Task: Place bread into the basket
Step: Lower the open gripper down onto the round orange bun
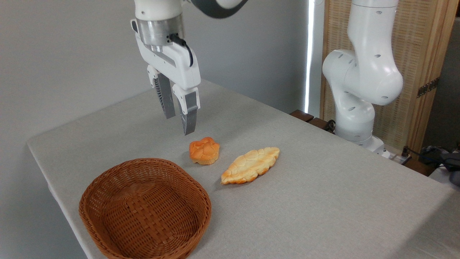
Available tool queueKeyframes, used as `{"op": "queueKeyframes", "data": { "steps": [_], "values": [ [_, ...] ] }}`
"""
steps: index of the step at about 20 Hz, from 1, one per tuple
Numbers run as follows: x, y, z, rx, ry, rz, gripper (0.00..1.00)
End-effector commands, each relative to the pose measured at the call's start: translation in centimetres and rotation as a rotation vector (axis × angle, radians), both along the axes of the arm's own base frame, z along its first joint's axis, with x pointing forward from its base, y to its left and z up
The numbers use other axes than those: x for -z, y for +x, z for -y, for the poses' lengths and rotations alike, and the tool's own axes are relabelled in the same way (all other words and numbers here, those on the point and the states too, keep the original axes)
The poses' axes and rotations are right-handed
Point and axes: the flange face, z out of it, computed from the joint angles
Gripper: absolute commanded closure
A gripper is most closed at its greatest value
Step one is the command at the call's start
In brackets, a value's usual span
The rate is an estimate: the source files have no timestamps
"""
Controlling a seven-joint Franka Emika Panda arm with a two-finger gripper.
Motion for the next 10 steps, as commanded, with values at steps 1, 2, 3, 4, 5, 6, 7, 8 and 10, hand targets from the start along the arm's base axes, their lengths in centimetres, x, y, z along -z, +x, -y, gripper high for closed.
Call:
{"op": "queueKeyframes", "data": {
  "steps": [1, 2, 3, 4, 5, 6, 7, 8, 10],
  "values": [
    [2.3, -2.0, 1.2, 0.031, -0.038, 0.037, 0.0],
    [2.9, -2.5, 1.3, 0.034, -0.038, 0.052, 0.0],
    [3.5, -3.0, 1.4, 0.043, -0.039, 0.061, 0.0],
    [4.4, -3.4, 2.0, 0.061, -0.037, 0.054, 0.0],
    [5.0, -3.8, 2.1, 0.072, -0.028, 0.044, 0.0],
    [5.8, -4.2, 2.3, 0.08, -0.021, 0.029, 0.0],
    [6.4, -4.5, 2.7, 0.094, -0.018, 0.017, 0.0],
    [6.8, -4.7, 2.8, 0.099, -0.016, 0.01, 0.0],
    [7.2, -4.9, 3.0, 0.103, -0.013, 0.001, 0.0]
  ]
}}
